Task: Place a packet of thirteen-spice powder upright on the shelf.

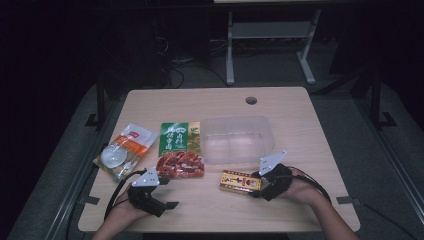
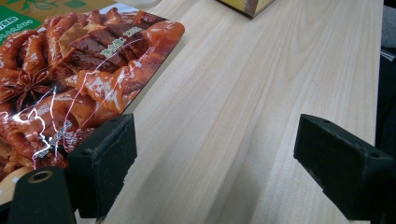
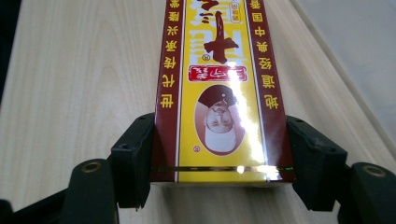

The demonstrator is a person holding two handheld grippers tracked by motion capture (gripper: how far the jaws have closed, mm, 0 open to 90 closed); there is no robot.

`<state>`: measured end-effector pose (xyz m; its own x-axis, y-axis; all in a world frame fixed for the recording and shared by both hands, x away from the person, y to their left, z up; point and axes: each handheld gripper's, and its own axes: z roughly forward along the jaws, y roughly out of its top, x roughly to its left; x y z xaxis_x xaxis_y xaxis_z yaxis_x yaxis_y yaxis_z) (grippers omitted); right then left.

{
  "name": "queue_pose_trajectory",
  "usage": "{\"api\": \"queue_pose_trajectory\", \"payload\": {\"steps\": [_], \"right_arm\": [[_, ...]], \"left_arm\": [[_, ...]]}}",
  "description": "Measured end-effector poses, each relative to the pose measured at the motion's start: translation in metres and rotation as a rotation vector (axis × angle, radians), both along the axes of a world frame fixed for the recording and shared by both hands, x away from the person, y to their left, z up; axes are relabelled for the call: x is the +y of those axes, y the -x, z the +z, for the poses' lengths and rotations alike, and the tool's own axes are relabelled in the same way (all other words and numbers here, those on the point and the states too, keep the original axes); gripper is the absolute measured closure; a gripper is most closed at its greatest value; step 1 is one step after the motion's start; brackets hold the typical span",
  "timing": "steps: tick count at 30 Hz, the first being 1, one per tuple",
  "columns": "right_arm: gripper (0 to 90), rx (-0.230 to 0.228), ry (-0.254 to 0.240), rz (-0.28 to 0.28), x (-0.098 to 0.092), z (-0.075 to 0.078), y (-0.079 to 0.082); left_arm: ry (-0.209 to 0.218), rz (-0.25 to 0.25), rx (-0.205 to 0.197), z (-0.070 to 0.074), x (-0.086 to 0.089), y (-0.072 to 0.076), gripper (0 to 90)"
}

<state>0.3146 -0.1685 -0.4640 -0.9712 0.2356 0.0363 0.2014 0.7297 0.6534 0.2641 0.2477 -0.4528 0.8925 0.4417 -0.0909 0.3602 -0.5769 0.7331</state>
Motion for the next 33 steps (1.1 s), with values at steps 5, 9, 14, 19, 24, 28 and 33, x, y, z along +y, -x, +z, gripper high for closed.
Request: {"api": "queue_pose_trajectory", "payload": {"steps": [5,9,14,19,24,28,33], "right_arm": [[32.2,0.007,-0.035,-0.004,-0.003,0.007,0.003],[32.2,0.017,-0.075,-0.011,-0.004,0.014,0.007],[32.2,0.03,-0.12,-0.004,-0.005,0.02,0.011],[32.2,0.036,-0.138,0.014,-0.002,0.025,0.014],[32.2,0.015,-0.144,0.041,0.003,0.028,0.014],[32.2,0.018,-0.158,0.06,0.007,0.03,0.015],[32.2,0.023,-0.181,0.077,0.013,0.036,0.017]], "left_arm": [[0.005,-0.007,-0.005,0.001,0.0,0.001,12.7],[0.004,-0.026,-0.018,0.002,-0.001,0.001,12.7],[0.024,-0.041,-0.022,0.005,-0.001,0.0,12.7],[0.038,-0.065,-0.031,0.009,-0.005,-0.002,13.0],[0.077,-0.111,-0.042,0.016,-0.014,-0.006,13.2],[0.091,-0.139,-0.038,0.016,-0.022,-0.008,13.1],[0.109,-0.173,-0.06,0.021,-0.034,-0.013,13.1]]}}
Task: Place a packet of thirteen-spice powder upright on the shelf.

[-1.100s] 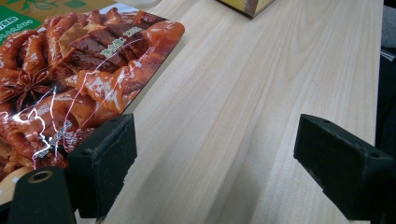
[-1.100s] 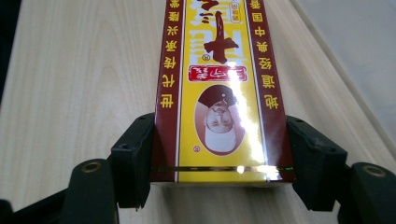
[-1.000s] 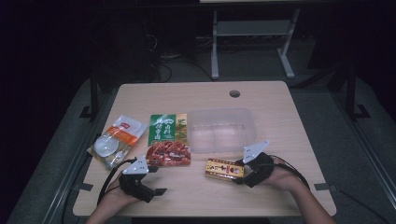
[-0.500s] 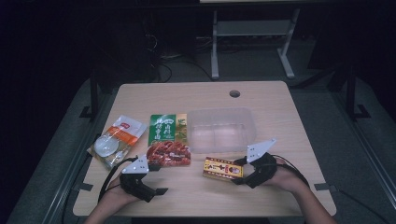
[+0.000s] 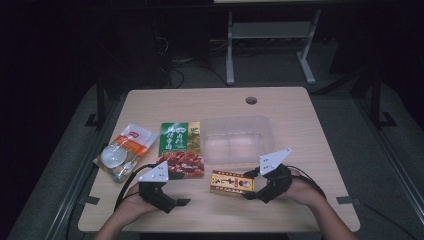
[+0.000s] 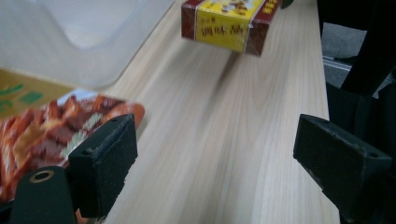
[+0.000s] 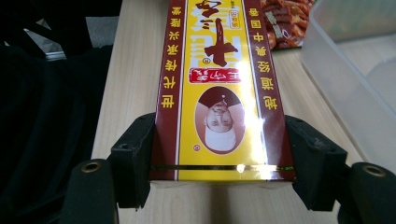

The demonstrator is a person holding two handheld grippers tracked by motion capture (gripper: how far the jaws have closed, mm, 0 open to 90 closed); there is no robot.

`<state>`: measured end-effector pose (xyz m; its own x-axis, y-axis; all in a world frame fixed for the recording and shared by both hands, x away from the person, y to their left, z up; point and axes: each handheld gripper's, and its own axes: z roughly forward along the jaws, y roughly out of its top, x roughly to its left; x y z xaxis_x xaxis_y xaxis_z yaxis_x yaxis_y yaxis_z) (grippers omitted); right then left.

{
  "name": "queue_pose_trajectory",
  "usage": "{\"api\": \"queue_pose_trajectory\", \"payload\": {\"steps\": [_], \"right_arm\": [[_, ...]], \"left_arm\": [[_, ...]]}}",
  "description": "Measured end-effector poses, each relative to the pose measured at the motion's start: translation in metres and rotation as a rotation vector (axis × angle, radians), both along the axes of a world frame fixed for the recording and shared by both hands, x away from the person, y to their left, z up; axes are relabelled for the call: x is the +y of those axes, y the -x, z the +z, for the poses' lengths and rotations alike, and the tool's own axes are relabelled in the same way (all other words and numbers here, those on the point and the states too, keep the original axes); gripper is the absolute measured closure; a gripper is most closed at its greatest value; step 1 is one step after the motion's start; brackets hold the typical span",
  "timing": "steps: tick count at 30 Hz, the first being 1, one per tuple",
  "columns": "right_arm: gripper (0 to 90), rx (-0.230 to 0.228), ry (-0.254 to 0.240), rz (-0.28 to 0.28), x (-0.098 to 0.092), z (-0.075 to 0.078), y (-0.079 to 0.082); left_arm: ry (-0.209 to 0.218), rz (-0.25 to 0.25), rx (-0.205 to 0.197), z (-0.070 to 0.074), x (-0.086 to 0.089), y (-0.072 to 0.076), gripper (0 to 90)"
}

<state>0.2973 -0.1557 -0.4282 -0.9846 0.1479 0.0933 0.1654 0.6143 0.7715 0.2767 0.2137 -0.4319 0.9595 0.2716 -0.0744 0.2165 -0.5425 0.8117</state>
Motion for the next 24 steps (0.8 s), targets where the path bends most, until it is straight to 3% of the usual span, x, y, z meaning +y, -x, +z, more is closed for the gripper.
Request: {"api": "queue_pose_trajectory", "payload": {"steps": [6,11,24], "right_arm": [[32.2,-0.008,-0.026,0.017,0.006,0.006,-0.004],[32.2,-0.046,-0.039,0.024,0.008,0.016,-0.01],[32.2,-0.052,-0.076,0.064,0.022,0.025,-0.02]], "left_arm": [[0.02,-0.03,-0.002,0.005,-0.011,-0.008,13.0],[0.036,-0.049,-0.019,0.011,-0.019,-0.017,12.4],[0.105,-0.129,-0.033,0.025,-0.033,-0.026,11.6]]}}
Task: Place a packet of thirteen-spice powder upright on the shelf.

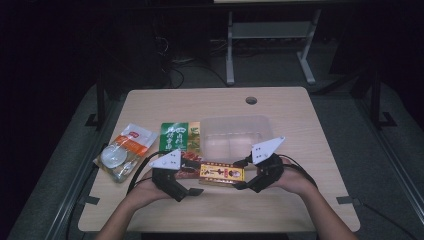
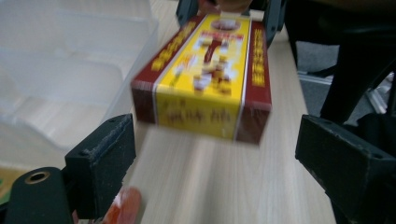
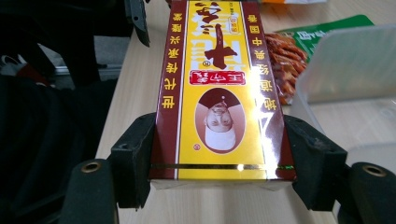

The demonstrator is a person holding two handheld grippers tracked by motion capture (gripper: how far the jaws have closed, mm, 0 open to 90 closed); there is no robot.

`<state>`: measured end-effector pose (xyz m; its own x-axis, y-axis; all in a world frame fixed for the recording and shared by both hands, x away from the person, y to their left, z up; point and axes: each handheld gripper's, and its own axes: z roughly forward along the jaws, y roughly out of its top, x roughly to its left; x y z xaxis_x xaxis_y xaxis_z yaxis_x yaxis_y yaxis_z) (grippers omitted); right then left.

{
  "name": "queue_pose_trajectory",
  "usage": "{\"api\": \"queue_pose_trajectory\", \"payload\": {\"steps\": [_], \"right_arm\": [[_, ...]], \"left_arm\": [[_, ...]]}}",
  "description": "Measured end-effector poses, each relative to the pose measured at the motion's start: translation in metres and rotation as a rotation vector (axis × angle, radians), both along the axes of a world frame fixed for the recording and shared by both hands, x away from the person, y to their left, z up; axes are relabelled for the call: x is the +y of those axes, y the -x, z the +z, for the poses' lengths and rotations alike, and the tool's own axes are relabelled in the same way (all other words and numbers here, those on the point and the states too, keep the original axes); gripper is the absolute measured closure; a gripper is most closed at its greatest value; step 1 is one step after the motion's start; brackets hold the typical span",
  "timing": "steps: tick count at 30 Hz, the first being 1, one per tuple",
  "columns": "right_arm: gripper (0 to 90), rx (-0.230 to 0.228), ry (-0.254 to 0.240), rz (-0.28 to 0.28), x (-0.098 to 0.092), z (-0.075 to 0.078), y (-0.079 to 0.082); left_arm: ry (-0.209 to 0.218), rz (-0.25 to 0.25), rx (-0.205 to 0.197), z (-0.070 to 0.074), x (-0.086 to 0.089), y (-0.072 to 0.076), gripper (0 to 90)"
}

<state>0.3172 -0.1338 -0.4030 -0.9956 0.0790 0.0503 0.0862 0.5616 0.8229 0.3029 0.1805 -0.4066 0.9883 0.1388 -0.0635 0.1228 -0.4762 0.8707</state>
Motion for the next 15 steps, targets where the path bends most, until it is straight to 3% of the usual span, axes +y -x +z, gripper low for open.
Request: {"api": "queue_pose_trajectory", "payload": {"steps": [5,12,15], "right_arm": [[32.2,-0.001,-0.004,0.031,0.01,0.003,-0.002],[32.2,0.003,-0.031,0.06,0.014,0.003,0.004],[32.1,0.011,-0.042,0.068,0.015,0.003,0.008]], "left_arm": [[0.04,-0.034,0.014,0.004,0.001,-0.001,11.6],[0.033,-0.079,0.028,-0.002,-0.004,0.006,11.6],[0.054,-0.082,0.027,0.0,-0.005,0.007,11.8]]}}
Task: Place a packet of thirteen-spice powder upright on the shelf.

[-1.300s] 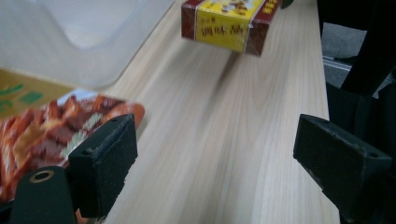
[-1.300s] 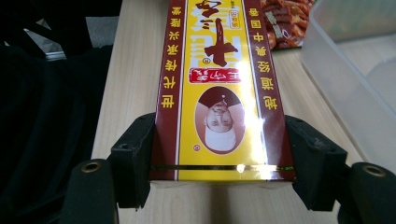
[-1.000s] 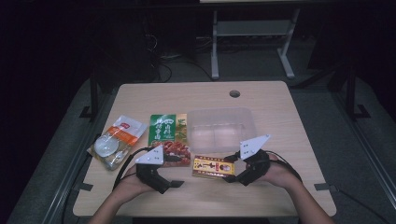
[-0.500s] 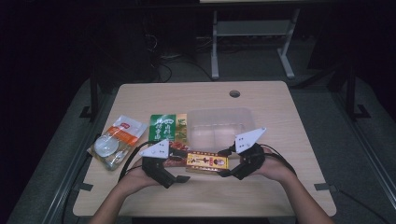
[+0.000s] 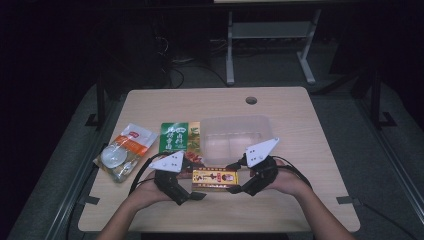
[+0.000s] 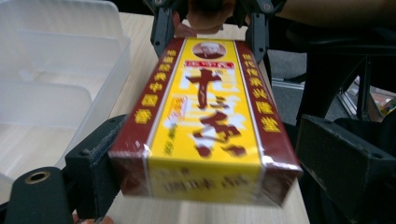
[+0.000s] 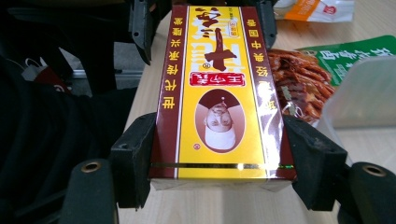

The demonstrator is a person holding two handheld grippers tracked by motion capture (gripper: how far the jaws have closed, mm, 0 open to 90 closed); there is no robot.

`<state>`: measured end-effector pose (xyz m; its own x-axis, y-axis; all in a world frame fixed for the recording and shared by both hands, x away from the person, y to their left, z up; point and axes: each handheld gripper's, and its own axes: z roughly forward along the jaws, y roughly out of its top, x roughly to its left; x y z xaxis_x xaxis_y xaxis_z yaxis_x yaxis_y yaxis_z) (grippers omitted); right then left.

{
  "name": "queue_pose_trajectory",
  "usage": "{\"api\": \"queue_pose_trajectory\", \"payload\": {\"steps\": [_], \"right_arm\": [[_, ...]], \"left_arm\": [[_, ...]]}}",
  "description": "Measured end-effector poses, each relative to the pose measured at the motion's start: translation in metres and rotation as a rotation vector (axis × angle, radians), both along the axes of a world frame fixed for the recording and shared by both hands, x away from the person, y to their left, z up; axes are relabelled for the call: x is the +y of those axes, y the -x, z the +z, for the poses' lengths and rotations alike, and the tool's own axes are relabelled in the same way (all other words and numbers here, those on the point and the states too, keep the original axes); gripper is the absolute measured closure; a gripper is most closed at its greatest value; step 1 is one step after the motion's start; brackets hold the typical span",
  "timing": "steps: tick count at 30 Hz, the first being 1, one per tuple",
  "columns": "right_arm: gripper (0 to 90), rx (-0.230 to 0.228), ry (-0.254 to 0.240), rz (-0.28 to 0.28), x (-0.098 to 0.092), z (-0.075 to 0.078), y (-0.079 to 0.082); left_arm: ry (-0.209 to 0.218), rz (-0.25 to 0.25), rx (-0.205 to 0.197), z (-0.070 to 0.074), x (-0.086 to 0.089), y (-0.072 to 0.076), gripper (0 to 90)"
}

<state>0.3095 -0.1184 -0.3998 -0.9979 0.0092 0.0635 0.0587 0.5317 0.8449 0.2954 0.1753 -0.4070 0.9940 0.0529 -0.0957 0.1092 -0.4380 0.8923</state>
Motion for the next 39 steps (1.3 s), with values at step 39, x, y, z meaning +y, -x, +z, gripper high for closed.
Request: {"api": "queue_pose_trajectory", "payload": {"steps": [39], "right_arm": [[32.1,-0.017,-0.044,0.016,0.0007,0.0022,0.0047]], "left_arm": [[0.069,-0.006,-0.039,0.0051,0.0069,0.0011,30.8]]}}
